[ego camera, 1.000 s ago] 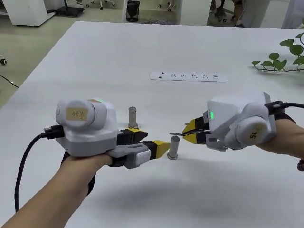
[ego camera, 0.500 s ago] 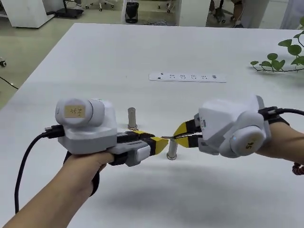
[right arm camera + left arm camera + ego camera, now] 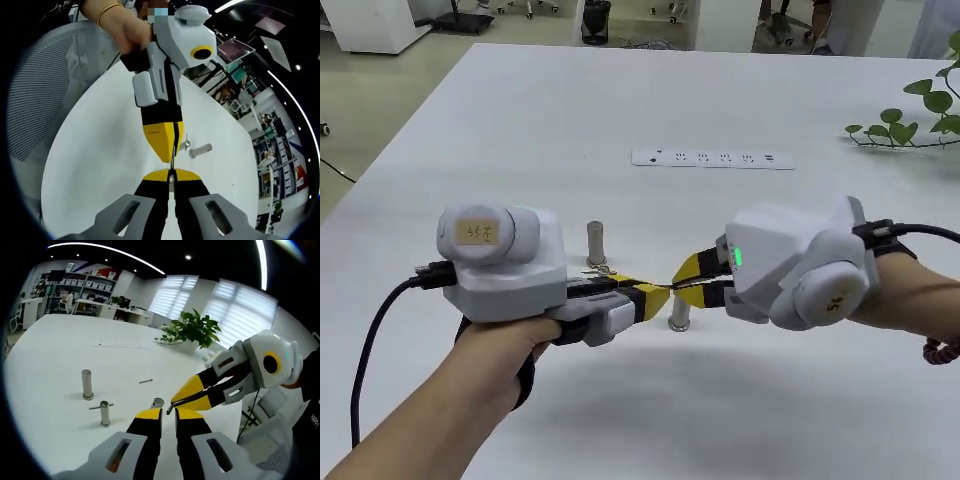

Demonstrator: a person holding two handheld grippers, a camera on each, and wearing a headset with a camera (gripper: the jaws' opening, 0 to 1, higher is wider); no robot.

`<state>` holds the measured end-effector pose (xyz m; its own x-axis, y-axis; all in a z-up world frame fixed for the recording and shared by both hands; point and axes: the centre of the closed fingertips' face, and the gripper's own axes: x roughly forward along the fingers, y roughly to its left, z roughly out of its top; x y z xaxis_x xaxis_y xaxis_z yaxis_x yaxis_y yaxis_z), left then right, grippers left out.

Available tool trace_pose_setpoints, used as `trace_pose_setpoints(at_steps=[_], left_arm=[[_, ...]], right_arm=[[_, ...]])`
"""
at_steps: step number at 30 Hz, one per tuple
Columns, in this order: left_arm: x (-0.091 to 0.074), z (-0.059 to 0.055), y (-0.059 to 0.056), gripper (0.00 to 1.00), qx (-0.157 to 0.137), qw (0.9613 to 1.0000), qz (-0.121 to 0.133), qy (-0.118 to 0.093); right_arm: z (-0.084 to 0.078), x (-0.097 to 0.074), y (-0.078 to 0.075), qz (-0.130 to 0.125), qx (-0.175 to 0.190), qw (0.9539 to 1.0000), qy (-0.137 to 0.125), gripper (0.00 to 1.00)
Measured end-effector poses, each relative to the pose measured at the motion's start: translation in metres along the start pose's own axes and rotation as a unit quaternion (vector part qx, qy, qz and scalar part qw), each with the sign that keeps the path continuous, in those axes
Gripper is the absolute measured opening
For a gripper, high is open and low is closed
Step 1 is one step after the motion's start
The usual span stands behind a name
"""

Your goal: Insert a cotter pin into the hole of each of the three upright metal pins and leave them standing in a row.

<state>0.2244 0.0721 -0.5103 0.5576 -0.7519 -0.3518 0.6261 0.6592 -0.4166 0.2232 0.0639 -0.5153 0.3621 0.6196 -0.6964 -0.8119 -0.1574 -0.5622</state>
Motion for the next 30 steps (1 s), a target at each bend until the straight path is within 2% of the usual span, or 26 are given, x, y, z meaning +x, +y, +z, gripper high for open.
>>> trace_pose_setpoints(at_steps=[10,22,30], left_arm=[[-0.0010,-0.0004,0.0000,0.01,0.006,1.0000,-0.001,-0.003],[-0.0019,0.0005,0.0007,0.01,0.001,1.0000,-0.004,-0.005],[-0.0017,0.0031,0.0007,0.00,0.000,0.9999,-0.006,-0.013]], right_arm=[[0.0028,0.0020,0.0002,0.001,-0.002,1.0000,-0.001,0.00],[0.0040,0.0014,0.0005,0.000,-0.004,1.0000,-0.003,0.00],[0.0048,0.0026,0.0024,0.002,-0.002,1.0000,-0.003,0.00]])
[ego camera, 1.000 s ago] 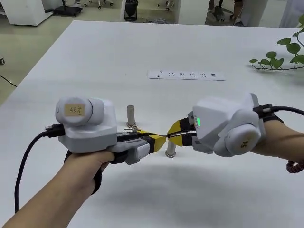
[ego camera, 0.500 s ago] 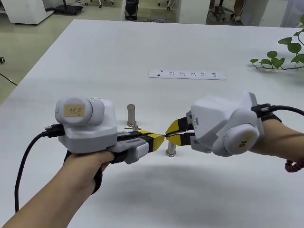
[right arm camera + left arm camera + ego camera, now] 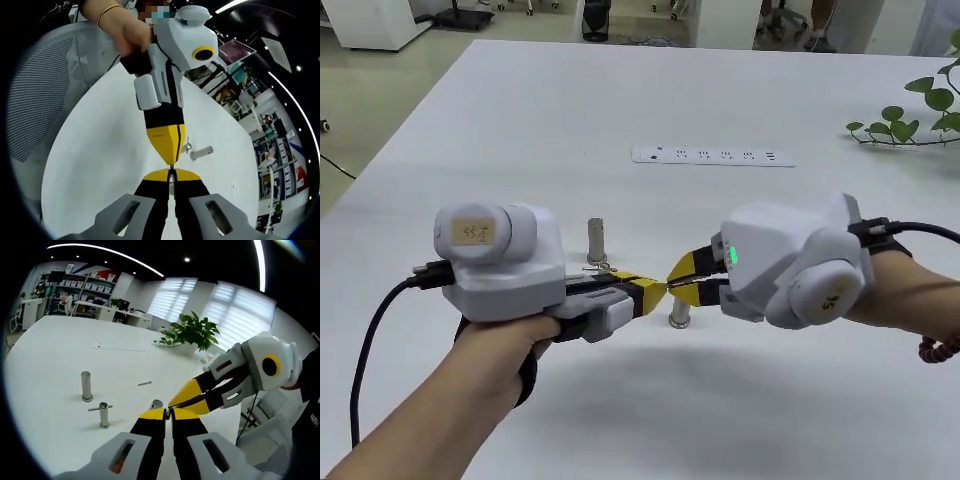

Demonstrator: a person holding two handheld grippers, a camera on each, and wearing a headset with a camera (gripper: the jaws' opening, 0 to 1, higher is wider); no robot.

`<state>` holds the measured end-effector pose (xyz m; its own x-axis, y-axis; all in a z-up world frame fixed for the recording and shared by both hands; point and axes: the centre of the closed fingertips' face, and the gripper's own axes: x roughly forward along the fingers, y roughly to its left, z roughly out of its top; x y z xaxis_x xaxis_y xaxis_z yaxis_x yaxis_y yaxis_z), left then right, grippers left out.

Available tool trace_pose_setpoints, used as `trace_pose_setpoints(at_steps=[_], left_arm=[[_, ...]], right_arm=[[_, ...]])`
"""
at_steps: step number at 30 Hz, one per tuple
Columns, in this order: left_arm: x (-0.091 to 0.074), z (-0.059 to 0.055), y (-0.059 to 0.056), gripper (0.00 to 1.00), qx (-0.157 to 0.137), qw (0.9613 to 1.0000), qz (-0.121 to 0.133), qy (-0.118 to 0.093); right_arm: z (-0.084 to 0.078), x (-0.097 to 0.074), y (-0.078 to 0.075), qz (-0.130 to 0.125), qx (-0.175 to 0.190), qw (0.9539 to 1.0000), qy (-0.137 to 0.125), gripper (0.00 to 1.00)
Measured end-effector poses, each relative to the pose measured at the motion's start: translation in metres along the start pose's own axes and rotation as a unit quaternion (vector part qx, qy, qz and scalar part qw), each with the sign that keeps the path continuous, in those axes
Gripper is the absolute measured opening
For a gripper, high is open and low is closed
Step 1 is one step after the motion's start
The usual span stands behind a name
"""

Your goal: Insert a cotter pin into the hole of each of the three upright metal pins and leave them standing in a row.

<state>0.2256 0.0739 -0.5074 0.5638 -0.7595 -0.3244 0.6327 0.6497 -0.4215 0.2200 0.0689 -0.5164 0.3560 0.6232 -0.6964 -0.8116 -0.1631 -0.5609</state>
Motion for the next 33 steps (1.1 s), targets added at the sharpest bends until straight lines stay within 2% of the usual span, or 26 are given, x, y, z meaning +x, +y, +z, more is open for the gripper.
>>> trace_pose_setpoints(at_steps=[6,21,27,33], left_arm=[[-0.0004,0.0004,-0.0001,0.00,0.005,1.0000,-0.003,-0.004],[0.0008,-0.0018,-0.0007,0.00,-0.006,1.0000,-0.005,-0.004],[0.0009,0.0006,-0.0021,0.00,-0.017,0.9997,-0.007,-0.018],[0.0009,-0.0010,-0.0050,0.00,0.002,0.9998,-0.010,-0.015]], right_arm=[[0.0005,0.0005,-0.0006,-0.002,0.007,1.0000,-0.003,0.00],[0.0015,-0.0004,-0.0007,-0.005,0.010,0.9999,-0.005,0.00],[0.0016,-0.0019,-0.0026,-0.008,0.014,0.9998,-0.007,0.00],[0.0009,-0.0011,-0.0004,-0.004,0.028,0.9995,-0.011,0.00]])
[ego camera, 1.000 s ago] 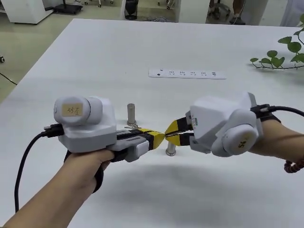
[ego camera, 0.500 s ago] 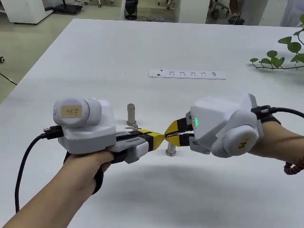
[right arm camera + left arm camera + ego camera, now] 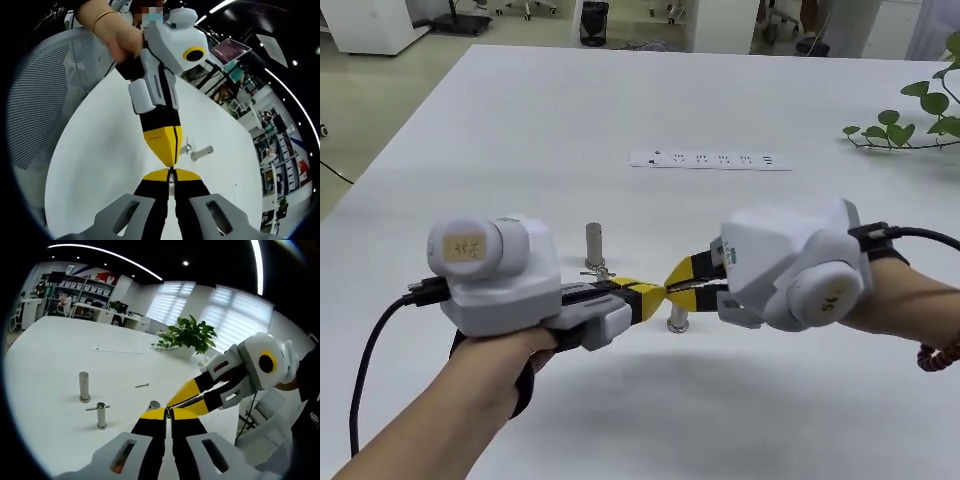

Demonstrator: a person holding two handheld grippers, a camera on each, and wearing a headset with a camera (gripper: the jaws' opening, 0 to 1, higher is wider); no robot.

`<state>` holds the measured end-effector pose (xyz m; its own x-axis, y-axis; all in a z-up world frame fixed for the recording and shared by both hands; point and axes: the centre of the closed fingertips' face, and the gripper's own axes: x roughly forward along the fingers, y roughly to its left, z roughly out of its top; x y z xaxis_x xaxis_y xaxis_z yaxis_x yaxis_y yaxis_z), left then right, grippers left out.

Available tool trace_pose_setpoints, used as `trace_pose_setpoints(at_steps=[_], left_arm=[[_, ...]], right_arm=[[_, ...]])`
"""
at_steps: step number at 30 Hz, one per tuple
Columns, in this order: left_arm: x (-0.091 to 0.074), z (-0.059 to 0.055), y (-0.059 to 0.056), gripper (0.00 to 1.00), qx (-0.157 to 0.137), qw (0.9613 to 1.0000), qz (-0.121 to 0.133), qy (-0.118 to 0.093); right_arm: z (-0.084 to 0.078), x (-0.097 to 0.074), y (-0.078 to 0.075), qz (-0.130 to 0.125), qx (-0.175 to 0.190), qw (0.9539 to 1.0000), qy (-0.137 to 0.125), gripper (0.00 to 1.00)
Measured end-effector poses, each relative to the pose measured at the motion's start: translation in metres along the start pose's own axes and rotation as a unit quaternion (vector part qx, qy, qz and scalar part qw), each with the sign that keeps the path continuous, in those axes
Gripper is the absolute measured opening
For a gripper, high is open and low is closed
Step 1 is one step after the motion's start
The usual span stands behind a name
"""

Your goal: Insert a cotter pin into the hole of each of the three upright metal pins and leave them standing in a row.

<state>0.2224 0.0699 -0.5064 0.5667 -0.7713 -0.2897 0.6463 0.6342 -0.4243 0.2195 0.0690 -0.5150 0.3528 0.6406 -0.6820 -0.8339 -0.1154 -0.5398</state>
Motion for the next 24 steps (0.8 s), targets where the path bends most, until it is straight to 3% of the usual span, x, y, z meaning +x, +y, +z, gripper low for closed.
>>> trace_pose_setpoints(at_steps=[6,10,13,17,19,22,23,24], left_arm=[[-0.002,0.000,-0.001,0.00,0.024,0.9997,-0.006,0.001],[-0.004,-0.001,0.002,0.00,0.041,0.9991,-0.006,0.005],[-0.007,-0.004,0.004,0.00,0.063,0.9979,-0.008,0.011],[-0.012,-0.007,0.006,0.00,0.093,0.9953,-0.013,0.021],[-0.014,-0.008,0.007,0.00,0.103,0.9942,-0.019,0.023],[-0.017,-0.010,0.005,0.00,0.117,0.9923,-0.029,0.029],[-0.018,-0.010,0.004,0.00,0.122,0.9914,-0.036,0.030],[-0.019,-0.011,0.003,0.00,0.126,0.9907,-0.041,0.032]], right_arm=[[-0.003,0.001,0.003,0.013,0.059,0.9981,-0.014,0.00],[-0.005,0.001,0.003,0.017,0.123,0.9917,-0.033,0.01],[-0.009,0.001,0.006,0.028,0.178,0.9828,-0.040,0.04],[-0.009,-0.001,0.007,0.044,0.257,0.9629,-0.069,0.06],[-0.008,-0.002,0.008,0.053,0.283,0.9543,-0.082,0.07],[-0.007,-0.003,0.011,0.071,0.325,0.9374,-0.103,0.08],[-0.006,-0.004,0.012,0.075,0.331,0.9345,-0.108,0.08],[-0.004,-0.005,0.014,0.084,0.346,0.9268,-0.118,0.09]])
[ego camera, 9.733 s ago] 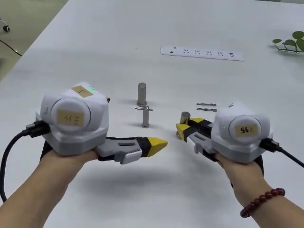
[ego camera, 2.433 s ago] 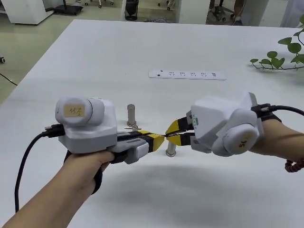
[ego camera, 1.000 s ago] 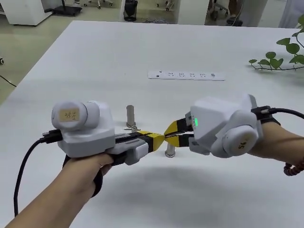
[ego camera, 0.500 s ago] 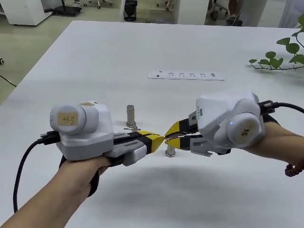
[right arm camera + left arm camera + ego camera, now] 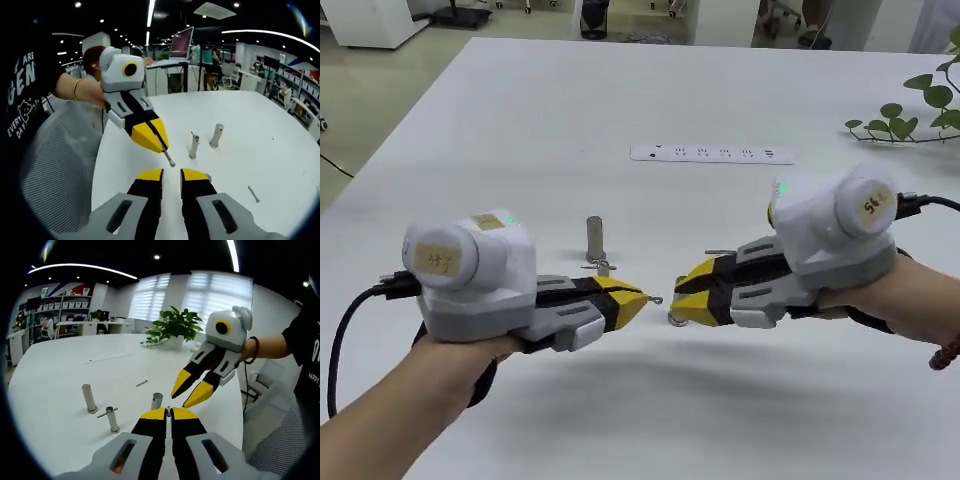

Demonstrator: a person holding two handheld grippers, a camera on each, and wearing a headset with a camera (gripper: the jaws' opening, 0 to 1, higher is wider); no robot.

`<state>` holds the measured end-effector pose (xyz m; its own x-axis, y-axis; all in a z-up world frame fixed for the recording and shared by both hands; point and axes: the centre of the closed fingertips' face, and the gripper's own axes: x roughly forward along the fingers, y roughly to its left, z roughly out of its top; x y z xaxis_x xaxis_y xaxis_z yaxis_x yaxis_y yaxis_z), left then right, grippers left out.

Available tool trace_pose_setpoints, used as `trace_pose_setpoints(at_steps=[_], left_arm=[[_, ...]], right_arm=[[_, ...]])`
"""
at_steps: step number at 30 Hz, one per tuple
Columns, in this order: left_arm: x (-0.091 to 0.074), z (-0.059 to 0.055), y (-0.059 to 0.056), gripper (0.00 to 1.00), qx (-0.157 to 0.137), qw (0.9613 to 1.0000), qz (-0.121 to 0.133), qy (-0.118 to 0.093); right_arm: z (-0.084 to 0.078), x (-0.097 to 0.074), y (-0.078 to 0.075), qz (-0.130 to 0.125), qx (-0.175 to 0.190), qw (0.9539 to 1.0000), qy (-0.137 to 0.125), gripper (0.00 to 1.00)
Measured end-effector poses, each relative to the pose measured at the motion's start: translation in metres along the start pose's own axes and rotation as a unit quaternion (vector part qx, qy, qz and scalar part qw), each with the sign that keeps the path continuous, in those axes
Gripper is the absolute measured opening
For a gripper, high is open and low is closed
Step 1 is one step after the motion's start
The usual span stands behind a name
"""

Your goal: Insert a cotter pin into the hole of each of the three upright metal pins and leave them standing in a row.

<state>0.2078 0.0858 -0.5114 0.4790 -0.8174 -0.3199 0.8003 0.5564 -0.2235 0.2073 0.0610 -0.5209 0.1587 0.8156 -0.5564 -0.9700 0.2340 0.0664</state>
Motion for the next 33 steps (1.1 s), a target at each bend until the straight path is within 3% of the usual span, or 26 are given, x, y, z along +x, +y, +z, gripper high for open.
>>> trace_pose_setpoints(at_steps=[7,13,16,22,33], left_arm=[[-0.005,-0.003,-0.010,0.00,0.019,0.9991,-0.039,0.005],[-0.008,-0.001,-0.020,0.00,0.021,0.9975,-0.068,-0.001],[-0.009,0.002,-0.024,0.00,0.020,0.9966,-0.080,-0.007],[-0.011,0.006,-0.035,0.00,0.021,0.9939,-0.108,-0.015],[-0.012,0.008,-0.052,0.00,0.017,0.9888,-0.147,-0.022]], right_arm=[[-0.001,-0.004,0.016,0.048,0.051,0.9971,-0.031,0.11],[0.004,-0.008,0.028,0.087,0.093,0.9898,-0.064,0.12],[0.007,-0.010,0.037,0.112,0.100,0.9861,-0.072,0.13],[0.007,-0.012,0.044,0.134,0.102,0.9829,-0.075,0.13],[0.007,-0.011,0.054,0.157,0.096,0.9802,-0.073,0.08]])
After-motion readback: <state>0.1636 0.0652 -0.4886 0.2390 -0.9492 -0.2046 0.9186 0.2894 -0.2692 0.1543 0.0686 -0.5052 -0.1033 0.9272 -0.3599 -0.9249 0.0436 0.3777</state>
